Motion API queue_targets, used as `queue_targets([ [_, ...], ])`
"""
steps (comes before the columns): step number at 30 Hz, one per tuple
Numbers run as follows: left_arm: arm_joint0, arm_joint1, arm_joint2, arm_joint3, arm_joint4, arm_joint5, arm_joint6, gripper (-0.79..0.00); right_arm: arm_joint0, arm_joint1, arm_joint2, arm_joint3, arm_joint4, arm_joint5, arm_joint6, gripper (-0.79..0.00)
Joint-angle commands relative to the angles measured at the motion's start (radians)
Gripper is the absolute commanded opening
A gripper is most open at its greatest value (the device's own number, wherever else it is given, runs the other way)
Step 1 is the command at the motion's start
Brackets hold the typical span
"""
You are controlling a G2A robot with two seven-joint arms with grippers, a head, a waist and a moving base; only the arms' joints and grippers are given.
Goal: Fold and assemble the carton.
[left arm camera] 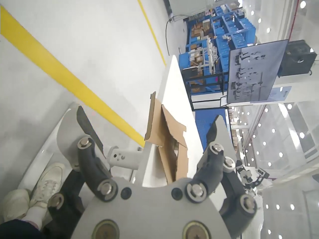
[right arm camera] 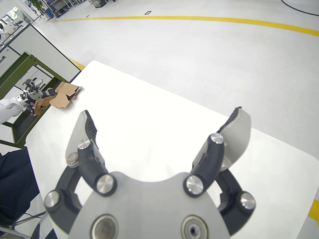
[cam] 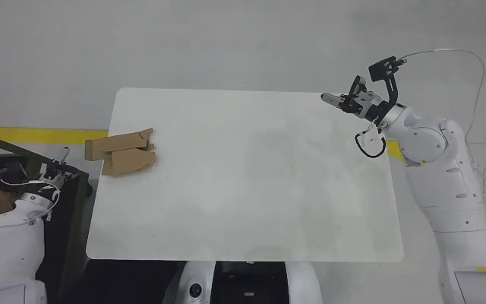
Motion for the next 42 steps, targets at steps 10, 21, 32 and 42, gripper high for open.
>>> queue_targets([
  [10, -0.095, -0.028, 0.076, 0.069, 0.073, -0.014, 0.045, 0.000, 0.000, 0.000, 0.000, 0.000, 0.000, 0.000, 0.000, 0.000],
  [21, -0.153, -0.039, 0.102, 0.123, 0.078, -0.022, 0.020, -0.148, 0.000, 0.000, 0.000, 0.000, 0.000, 0.000, 0.000, 0.000],
  [32, -0.174, -0.043, 0.112, 0.145, 0.063, -0.018, -0.025, -0.416, 0.000, 0.000, 0.000, 0.000, 0.000, 0.000, 0.000, 0.000],
  [42, -0.176, -0.036, 0.080, 0.154, -0.031, -0.003, -0.102, -0.785, 0.000, 0.000, 0.000, 0.000, 0.000, 0.000, 0.000, 0.000],
])
